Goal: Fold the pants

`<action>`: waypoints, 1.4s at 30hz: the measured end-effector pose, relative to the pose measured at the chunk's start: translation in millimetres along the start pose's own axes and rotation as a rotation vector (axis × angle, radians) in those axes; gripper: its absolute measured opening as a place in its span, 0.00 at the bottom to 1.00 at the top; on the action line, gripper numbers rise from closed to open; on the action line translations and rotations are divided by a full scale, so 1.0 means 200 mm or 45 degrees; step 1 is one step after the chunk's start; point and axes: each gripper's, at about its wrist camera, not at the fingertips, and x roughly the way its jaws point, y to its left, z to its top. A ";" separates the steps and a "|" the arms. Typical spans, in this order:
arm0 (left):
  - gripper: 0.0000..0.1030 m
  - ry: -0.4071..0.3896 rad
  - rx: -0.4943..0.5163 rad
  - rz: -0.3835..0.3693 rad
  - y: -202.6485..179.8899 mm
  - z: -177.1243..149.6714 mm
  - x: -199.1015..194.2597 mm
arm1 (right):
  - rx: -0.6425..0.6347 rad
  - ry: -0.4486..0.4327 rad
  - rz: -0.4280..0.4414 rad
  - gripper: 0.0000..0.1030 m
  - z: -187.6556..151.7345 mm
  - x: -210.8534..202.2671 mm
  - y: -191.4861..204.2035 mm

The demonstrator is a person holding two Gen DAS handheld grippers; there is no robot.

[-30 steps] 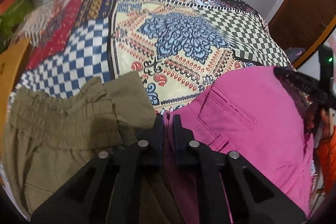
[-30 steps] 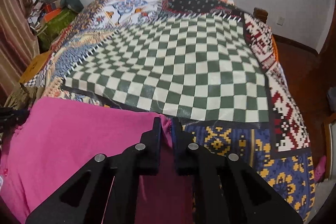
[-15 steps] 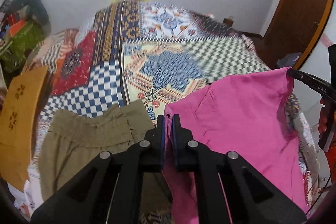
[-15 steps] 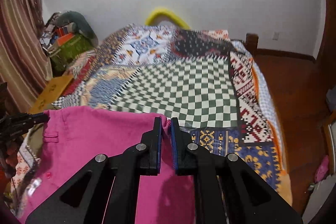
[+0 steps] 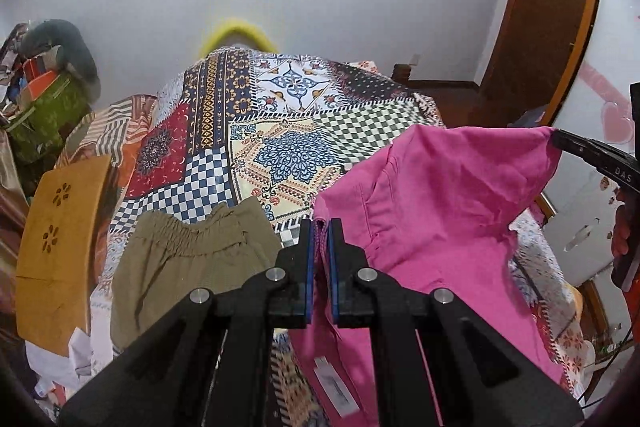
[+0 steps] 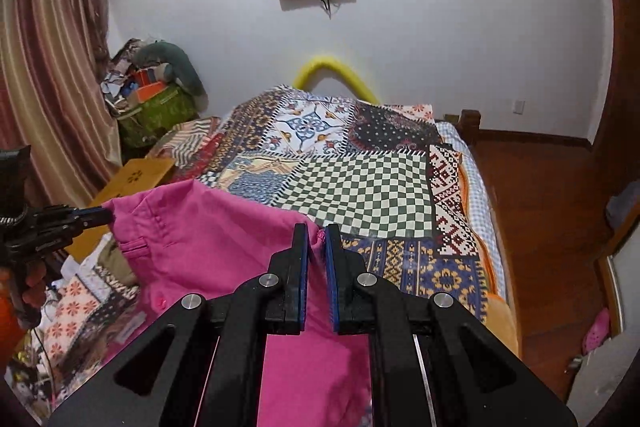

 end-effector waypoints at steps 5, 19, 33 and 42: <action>0.06 -0.019 0.012 -0.010 -0.04 -0.08 -0.15 | -0.007 -0.023 0.001 0.07 -0.07 -0.15 0.05; 0.06 -0.034 0.050 -0.066 -0.16 -0.38 -0.48 | 0.047 -0.035 0.035 0.07 -0.34 -0.48 0.09; 0.02 0.109 0.142 -0.094 -0.26 -0.80 -0.55 | 0.083 0.062 0.059 0.07 -0.70 -0.56 0.13; 0.04 0.187 0.147 -0.060 -0.27 -0.87 -0.48 | 0.057 0.154 0.030 0.07 -0.81 -0.49 0.15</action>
